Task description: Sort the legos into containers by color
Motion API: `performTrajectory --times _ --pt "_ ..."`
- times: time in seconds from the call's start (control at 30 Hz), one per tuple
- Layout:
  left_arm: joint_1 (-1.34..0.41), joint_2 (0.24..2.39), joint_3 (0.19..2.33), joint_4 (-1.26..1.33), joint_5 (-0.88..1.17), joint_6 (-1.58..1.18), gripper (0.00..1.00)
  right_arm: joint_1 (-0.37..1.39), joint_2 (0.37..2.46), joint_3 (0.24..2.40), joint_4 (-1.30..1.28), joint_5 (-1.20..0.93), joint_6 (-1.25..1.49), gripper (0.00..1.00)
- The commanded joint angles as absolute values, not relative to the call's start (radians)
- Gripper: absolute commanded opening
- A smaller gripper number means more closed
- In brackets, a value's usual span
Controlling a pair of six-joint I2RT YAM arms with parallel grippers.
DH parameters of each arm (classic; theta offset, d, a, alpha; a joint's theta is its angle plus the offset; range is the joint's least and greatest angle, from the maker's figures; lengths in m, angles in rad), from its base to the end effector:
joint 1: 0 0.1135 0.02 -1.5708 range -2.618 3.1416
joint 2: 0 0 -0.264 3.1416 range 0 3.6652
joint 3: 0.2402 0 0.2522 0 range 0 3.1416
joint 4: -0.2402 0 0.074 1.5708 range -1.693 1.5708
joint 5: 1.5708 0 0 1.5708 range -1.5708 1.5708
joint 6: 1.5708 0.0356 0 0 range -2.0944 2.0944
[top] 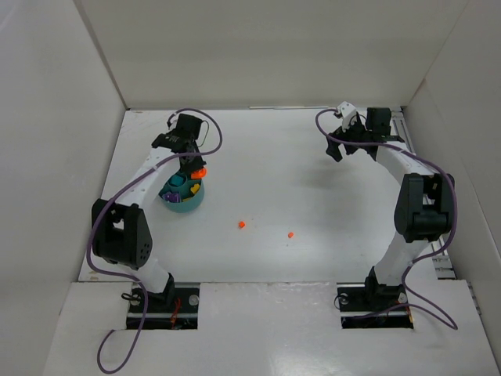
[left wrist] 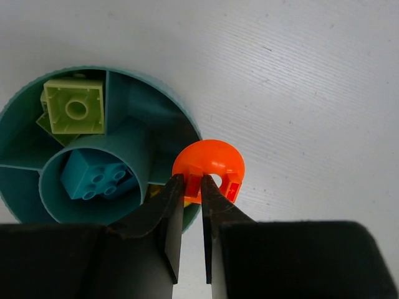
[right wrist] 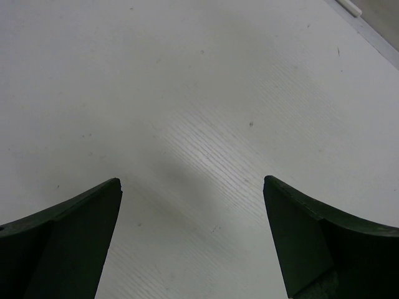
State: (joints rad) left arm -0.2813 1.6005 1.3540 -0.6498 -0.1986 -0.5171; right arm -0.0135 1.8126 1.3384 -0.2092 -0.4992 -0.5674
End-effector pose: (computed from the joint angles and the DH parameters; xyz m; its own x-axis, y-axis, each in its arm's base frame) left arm 0.3363 -0.0899 0.2907 -0.7282 -0.2940 -0.6190 -0.2372 0.9556 -0.1748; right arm 0.4104 0.0115 0.2449 -0.3393 -0.4673 -0.8164 -0.6423 0.7491 -0.1618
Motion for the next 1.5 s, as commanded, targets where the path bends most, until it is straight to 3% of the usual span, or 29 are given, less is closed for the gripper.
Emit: performTrajectory --times 0.0,0.53,0.8,0.97,1.23,1.33,1.47 --pt "-0.262 1.574 1.342 -0.64 -0.241 -0.531 0.0 -0.02 1.773 1.328 -0.158 -0.537 -0.56 1.0" --pt "-0.242 1.615 1.331 -0.603 -0.21 -0.512 0.0 -0.02 1.764 1.328 -0.158 -0.528 -0.56 1.0" --pt "-0.242 1.624 1.331 -0.603 -0.201 -0.512 0.2 -0.02 1.764 1.328 -0.158 -0.528 -0.56 1.0" --pt "-0.242 1.624 1.331 -0.614 -0.213 -0.512 0.25 -0.02 1.764 1.328 -0.158 -0.528 -0.56 1.0" --pt "-0.242 1.624 1.364 -0.614 -0.213 -0.512 0.25 -0.02 1.764 1.328 -0.158 -0.528 -0.56 1.0" --pt "-0.242 1.606 1.374 -0.614 -0.225 -0.512 0.11 -0.02 1.764 1.328 -0.158 -0.528 -0.56 1.0" --pt "-0.242 1.62 1.411 -0.662 -0.267 -0.521 0.06 -0.02 1.764 1.328 -0.158 -0.528 -0.56 1.0"
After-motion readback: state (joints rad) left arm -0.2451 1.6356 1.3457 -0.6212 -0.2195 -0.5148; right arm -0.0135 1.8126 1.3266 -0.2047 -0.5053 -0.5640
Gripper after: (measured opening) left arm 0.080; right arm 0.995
